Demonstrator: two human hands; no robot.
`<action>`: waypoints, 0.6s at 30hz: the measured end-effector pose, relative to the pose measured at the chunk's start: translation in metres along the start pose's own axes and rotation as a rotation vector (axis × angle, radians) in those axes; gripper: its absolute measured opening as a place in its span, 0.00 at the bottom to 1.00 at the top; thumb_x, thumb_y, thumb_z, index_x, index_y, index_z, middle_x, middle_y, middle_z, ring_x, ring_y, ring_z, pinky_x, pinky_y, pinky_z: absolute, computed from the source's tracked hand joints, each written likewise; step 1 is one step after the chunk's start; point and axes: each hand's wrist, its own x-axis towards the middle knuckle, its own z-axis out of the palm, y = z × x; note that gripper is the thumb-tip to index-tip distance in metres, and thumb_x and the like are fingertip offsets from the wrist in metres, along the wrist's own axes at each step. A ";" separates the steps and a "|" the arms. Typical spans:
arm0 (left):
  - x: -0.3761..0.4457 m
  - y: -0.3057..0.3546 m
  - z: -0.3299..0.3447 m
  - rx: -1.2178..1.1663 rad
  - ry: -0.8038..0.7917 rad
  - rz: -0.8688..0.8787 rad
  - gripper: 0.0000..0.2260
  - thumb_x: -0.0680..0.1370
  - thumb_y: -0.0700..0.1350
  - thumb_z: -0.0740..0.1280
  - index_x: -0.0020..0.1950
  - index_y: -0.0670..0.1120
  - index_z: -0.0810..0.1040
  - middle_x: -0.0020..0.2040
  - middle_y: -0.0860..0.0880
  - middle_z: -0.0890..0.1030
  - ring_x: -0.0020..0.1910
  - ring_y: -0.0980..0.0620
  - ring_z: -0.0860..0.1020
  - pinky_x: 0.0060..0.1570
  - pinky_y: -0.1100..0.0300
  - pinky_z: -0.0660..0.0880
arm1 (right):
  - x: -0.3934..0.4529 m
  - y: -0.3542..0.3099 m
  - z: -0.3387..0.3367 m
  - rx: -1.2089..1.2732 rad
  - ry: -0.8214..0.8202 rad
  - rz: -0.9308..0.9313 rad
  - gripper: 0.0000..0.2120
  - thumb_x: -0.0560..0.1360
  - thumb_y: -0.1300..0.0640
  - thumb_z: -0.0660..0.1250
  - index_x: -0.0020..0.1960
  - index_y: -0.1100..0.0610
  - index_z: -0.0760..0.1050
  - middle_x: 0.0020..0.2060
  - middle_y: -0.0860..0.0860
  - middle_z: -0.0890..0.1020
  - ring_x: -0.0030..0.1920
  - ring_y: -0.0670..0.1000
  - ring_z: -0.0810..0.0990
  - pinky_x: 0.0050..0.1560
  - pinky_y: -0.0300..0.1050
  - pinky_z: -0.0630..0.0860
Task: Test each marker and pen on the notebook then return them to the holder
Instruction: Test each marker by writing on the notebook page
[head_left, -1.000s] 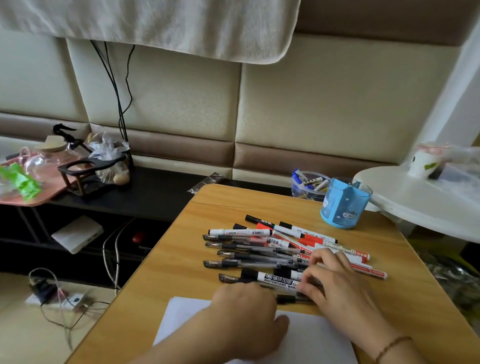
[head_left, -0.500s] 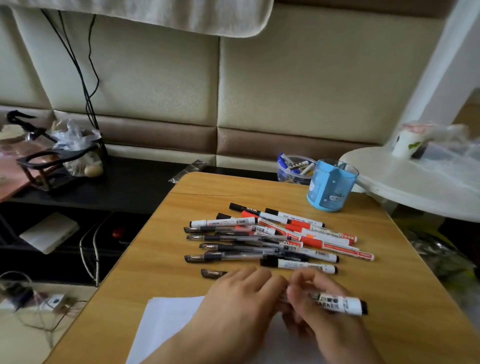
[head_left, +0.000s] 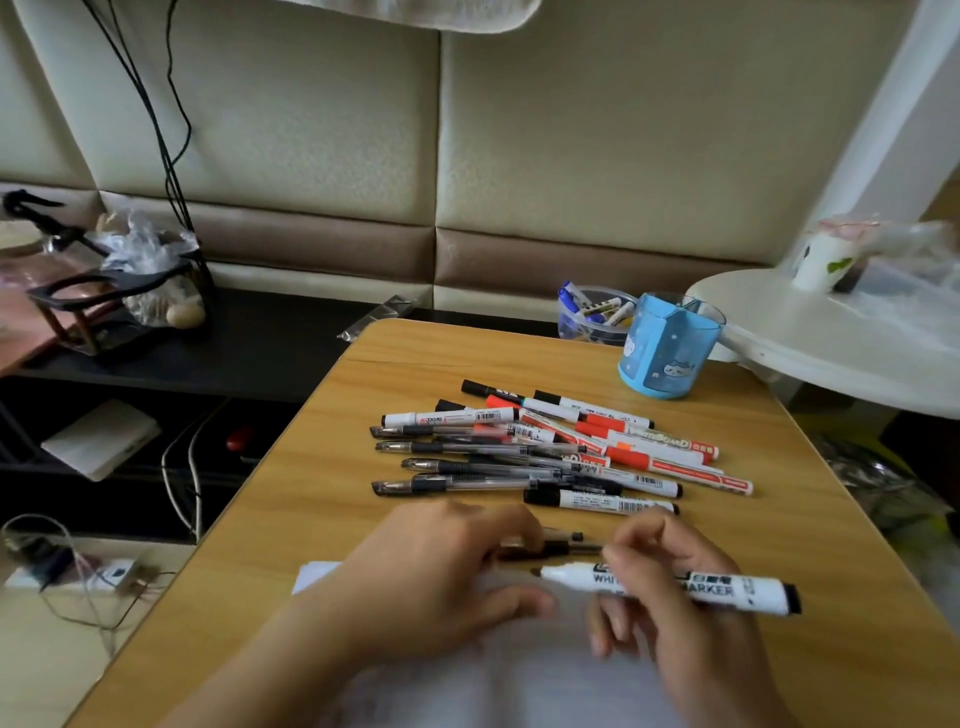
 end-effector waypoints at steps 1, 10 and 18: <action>-0.002 -0.007 -0.003 0.023 -0.021 -0.051 0.15 0.74 0.65 0.64 0.55 0.60 0.72 0.30 0.59 0.69 0.29 0.61 0.69 0.29 0.69 0.60 | 0.001 0.002 -0.002 -0.018 0.001 0.008 0.17 0.59 0.45 0.75 0.35 0.57 0.76 0.20 0.58 0.72 0.21 0.60 0.73 0.22 0.40 0.66; -0.007 -0.025 -0.003 0.015 -0.138 -0.089 0.08 0.70 0.53 0.66 0.48 0.58 0.74 0.35 0.58 0.74 0.34 0.57 0.73 0.31 0.64 0.67 | 0.013 0.017 0.006 -0.359 -0.080 -0.043 0.11 0.66 0.53 0.74 0.34 0.56 0.74 0.22 0.53 0.75 0.23 0.47 0.69 0.24 0.39 0.62; -0.005 -0.023 0.008 -0.035 -0.074 -0.059 0.11 0.65 0.50 0.63 0.46 0.54 0.78 0.39 0.55 0.78 0.35 0.55 0.75 0.33 0.57 0.73 | 0.014 0.028 0.008 -0.414 -0.079 -0.044 0.14 0.69 0.50 0.72 0.32 0.56 0.71 0.21 0.50 0.70 0.22 0.43 0.64 0.23 0.36 0.60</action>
